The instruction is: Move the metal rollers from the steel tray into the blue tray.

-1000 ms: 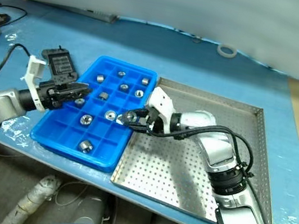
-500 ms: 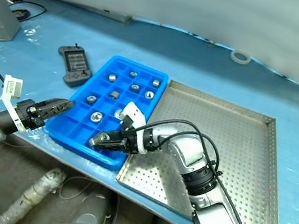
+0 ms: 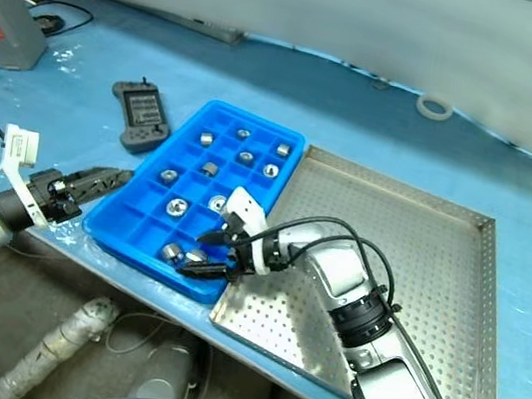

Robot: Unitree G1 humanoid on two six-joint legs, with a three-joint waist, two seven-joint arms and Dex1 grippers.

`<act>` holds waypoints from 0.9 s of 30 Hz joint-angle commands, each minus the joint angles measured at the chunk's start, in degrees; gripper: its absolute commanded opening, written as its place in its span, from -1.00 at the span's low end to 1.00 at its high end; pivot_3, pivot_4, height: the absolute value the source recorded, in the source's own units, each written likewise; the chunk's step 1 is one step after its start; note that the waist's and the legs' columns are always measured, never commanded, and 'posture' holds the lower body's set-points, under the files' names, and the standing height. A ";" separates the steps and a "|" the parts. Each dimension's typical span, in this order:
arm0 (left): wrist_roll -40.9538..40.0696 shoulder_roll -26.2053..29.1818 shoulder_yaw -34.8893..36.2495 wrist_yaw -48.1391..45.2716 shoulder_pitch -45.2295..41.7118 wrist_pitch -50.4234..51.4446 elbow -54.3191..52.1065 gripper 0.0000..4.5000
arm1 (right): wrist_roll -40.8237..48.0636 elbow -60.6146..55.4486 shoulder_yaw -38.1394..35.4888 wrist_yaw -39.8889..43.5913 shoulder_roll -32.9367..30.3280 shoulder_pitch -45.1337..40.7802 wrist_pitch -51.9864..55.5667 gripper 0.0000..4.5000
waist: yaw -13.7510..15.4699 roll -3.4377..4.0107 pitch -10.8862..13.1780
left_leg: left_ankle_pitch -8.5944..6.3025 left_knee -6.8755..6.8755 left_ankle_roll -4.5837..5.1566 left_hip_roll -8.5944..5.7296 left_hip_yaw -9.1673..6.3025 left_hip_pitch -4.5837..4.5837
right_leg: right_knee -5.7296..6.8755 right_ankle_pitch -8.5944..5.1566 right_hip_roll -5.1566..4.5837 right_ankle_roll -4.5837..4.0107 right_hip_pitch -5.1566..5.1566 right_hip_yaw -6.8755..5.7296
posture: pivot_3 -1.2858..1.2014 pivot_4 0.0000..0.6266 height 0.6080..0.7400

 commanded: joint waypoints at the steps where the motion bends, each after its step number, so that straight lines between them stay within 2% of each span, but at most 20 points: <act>1: 0.04 1.53 -1.06 -1.39 -1.91 -0.61 0.55 0.47 | -0.79 -0.12 -0.36 -0.73 -0.27 -0.36 -0.94 0.72 | -0.14 -0.07 -0.05 | 0.00 0.00 -0.01 -0.01 0.00 0.00 | 0.00 0.00 0.00 0.00 0.00 0.01 | 0.21 -0.52 1.00; 5: 2.04 1.76 -3.85 -2.91 -6.17 -2.06 3.81 0.47 | -4.56 0.89 -2.28 -2.99 -1.57 -1.48 -7.88 0.72 | -0.24 -0.15 -0.09 | 0.05 0.01 -0.09 -0.02 0.00 -0.02 | 0.08 0.00 -0.01 0.00 -0.03 0.01 | 0.18 -0.52 1.00; 11: 5.33 -0.49 -7.66 -4.64 -12.49 -6.24 6.99 0.47 | -3.21 2.95 -14.83 -11.33 -0.36 -6.27 -11.71 0.72 | -1.12 -0.22 -0.11 | 0.18 0.05 -0.27 -0.02 0.00 -0.04 | 0.36 0.01 -0.01 -0.03 -0.14 0.04 | 0.15 -0.52 1.00; 18: 14.65 -9.69 -13.10 -3.72 -23.45 -18.18 19.30 0.47 | -4.65 1.76 -26.25 -22.72 -1.28 -5.53 -16.27 0.72 | -1.45 -0.25 -0.13 | 0.19 0.07 -0.27 -0.04 0.00 -0.13 | 0.33 0.03 0.04 -0.02 -0.15 0.07 | 0.08 -0.52 1.00; 22: 19.40 -15.03 -14.93 -2.44 -27.65 -23.70 26.22 0.47 | -6.78 4.77 -29.11 -29.05 -0.87 -4.91 -18.40 0.72 | -2.64 -0.26 -0.14 | 0.18 0.10 -0.26 -0.03 0.00 -0.14 | 0.35 0.03 0.04 -0.02 -0.14 0.07 | 0.06 -0.52 1.00; 24: 21.49 -18.92 -14.44 0.51 -32.32 -27.55 33.68 0.47 | -8.27 7.29 -30.63 -33.56 -0.06 -5.28 -19.78 0.72 | -3.01 -0.25 -0.13 | 0.18 0.11 -0.26 -0.02 0.00 -0.13 | 0.35 0.03 0.04 -0.02 -0.14 0.07 | 0.04 -0.52 1.00; 27: 23.44 -21.87 -14.74 -0.41 -36.51 -31.19 39.70 0.47 | -8.85 8.48 -31.55 -36.40 0.68 -5.83 -20.73 0.72 | -3.87 -0.25 -0.13 | 0.21 0.14 -0.28 -0.03 -0.01 -0.16 | 0.36 0.04 0.05 -0.04 -0.14 0.07 | 0.02 -0.52 1.00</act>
